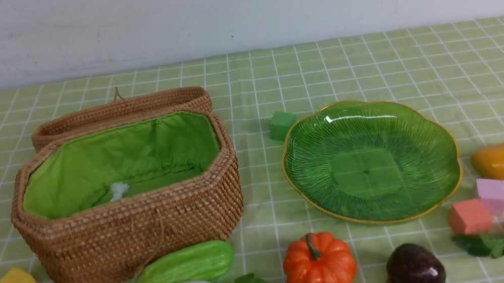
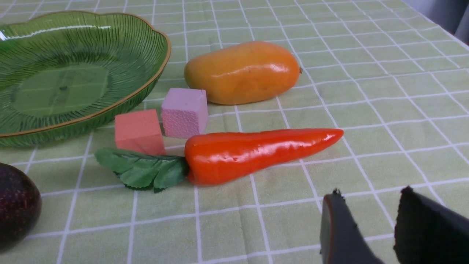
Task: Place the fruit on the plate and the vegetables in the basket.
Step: Use the left arm to grab a banana and put it into the right plate
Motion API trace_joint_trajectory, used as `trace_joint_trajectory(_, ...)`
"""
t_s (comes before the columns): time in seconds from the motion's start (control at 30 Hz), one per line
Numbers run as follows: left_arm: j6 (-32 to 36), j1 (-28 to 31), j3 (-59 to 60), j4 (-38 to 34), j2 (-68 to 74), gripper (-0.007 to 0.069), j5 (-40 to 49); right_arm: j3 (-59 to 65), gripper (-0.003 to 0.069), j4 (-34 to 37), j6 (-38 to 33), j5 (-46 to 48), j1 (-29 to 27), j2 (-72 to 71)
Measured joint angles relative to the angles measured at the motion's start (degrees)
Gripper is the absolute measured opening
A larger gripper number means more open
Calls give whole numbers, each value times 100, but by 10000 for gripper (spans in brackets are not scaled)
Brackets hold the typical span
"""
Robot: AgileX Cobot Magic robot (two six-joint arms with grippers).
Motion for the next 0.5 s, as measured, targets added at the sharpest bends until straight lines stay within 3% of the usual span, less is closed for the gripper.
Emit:
trace_joint_trajectory(0.1, 432, 0, -811, 264, 778, 239, 1805, 0, 242, 0, 0, 0, 0, 0)
trace_joint_trajectory(0.17, 685, 0, -1066, 472, 1170, 239, 2477, 0, 242, 0, 0, 0, 0, 0)
trace_joint_trajectory(0.47, 843, 0, -1218, 648, 2575, 239, 4023, 0, 242, 0, 0, 0, 0, 0)
trace_joint_trajectory(0.5, 768, 0, -1218, 667, 2793, 239, 4542, 0, 242, 0, 0, 0, 0, 0)
